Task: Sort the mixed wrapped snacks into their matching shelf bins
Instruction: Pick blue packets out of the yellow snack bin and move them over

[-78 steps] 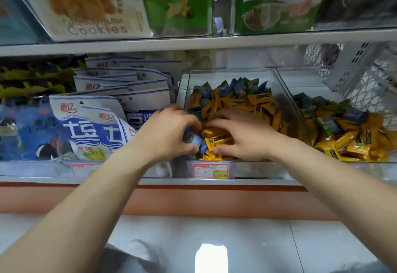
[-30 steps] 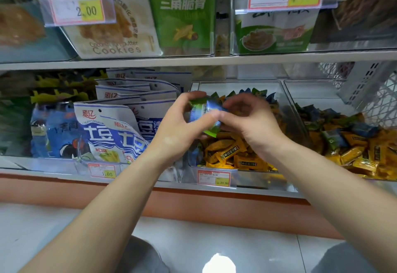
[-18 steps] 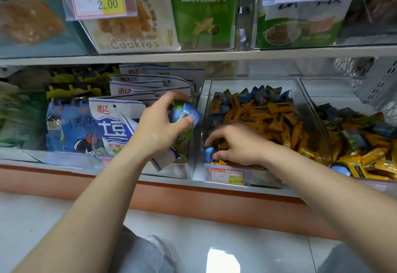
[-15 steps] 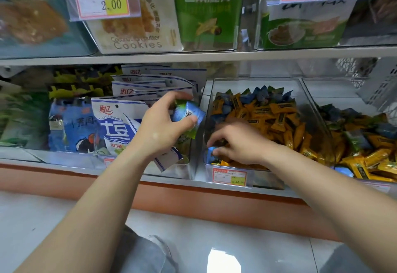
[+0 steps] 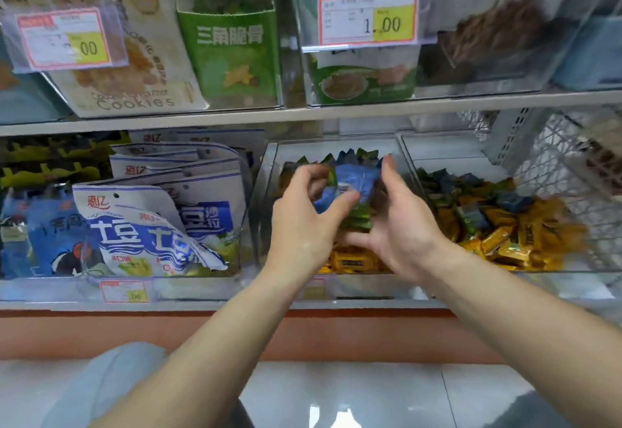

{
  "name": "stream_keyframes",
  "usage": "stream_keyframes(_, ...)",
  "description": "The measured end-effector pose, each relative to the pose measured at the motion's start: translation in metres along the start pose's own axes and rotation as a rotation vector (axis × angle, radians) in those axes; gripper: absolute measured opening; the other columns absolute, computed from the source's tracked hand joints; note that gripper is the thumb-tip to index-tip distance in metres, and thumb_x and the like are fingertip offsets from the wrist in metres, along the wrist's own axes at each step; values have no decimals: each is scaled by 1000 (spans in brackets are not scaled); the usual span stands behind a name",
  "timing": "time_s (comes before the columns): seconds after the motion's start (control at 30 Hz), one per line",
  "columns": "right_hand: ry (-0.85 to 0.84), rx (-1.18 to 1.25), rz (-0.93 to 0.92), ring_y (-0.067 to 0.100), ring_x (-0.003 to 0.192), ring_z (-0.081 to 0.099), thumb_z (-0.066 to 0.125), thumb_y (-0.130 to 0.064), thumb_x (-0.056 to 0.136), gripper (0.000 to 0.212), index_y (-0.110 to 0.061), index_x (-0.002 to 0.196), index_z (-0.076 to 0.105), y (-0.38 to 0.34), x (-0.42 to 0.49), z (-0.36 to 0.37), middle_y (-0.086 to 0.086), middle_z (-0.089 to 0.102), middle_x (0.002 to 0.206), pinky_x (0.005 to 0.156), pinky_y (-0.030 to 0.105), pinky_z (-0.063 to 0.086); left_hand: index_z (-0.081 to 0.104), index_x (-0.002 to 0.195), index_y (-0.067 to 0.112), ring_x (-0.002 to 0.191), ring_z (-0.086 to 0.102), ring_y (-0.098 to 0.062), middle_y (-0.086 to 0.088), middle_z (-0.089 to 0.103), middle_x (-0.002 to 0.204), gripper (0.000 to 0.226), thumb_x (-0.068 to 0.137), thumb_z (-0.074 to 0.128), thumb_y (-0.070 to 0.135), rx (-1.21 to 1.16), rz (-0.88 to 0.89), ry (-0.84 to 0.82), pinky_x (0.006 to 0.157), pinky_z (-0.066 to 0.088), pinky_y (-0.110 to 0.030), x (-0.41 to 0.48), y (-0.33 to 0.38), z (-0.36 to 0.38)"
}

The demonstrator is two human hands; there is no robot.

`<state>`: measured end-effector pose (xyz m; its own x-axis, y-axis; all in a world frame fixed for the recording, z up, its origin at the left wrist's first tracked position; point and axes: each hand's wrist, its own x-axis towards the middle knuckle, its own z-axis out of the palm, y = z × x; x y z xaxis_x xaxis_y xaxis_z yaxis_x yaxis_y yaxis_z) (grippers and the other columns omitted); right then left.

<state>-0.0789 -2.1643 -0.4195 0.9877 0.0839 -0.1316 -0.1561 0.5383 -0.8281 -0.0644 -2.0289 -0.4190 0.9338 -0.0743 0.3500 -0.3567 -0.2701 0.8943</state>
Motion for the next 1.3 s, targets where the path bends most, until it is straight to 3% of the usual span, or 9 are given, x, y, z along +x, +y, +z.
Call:
stream_keyframes(0.07,-9,-36,-9,28,113,65,55,-54,89,52,-20,127,60,-13,-8,-12,11,67,124,88,55,54,59,114,30,107,60,5,19,66,107,34,85,76,29,26,36,-9,91,48,-14,-1,5,21)
stream_keyframes(0.17,95,-213,-112,24,104,69,64,-20,93,27,-19,120,61,-26,-12,-33,8,71,114,73,38,59,65,124,23,110,60,-7,11,64,116,39,86,73,24,129,85,-48,98,49,-30,2,9,49)
stream_keyframes(0.3,164,-369,-140,24,88,73,70,-12,88,29,-21,114,64,-52,-10,-68,11,71,109,63,33,58,59,134,27,113,57,3,14,63,125,58,80,73,44,53,21,-325,96,46,-17,18,5,57)
stream_keyframes(0.4,360,-1032,-460,16,88,66,74,-20,83,31,-33,108,60,-77,-1,-103,-1,67,105,69,12,49,68,117,28,102,65,-4,13,71,109,35,84,72,39,141,-20,-293,88,53,-24,40,-7,51)
stream_keyframes(0.47,423,-1339,-550,20,93,62,75,-27,82,42,-37,117,54,-89,5,-122,-1,65,107,74,21,47,70,103,29,95,65,-6,13,70,99,15,88,68,28,316,16,-201,82,53,-25,59,-16,53)
stream_keyframes(0.67,548,-1870,-106,36,135,36,56,-73,80,88,-29,150,26,-94,27,-142,10,36,151,104,45,40,62,123,23,110,58,-18,1,64,122,32,92,62,31,577,39,-244,93,47,-32,132,-42,83)
stream_keyframes(0.87,304,-1542,-339,19,110,53,58,-50,90,38,-31,122,59,-75,40,-124,-2,54,123,84,32,42,44,143,29,127,49,-26,-6,51,144,64,88,64,54,752,-50,-501,98,38,-34,168,-71,99)
stream_keyframes(1.03,151,-1557,-399,10,99,51,56,-48,91,37,-31,124,57,-63,54,-116,-9,51,113,74,26,39,61,120,28,113,55,-23,-2,60,125,43,84,71,50,758,3,-595,86,41,-32,174,-74,91)
stream_keyframes(1.3,216,-1485,-536,13,109,53,59,-35,93,40,-29,131,53,-60,69,-109,-6,54,120,83,25,39,68,99,25,94,63,-3,7,68,99,19,83,77,29,256,73,-204,80,49,-23,149,-43,47)
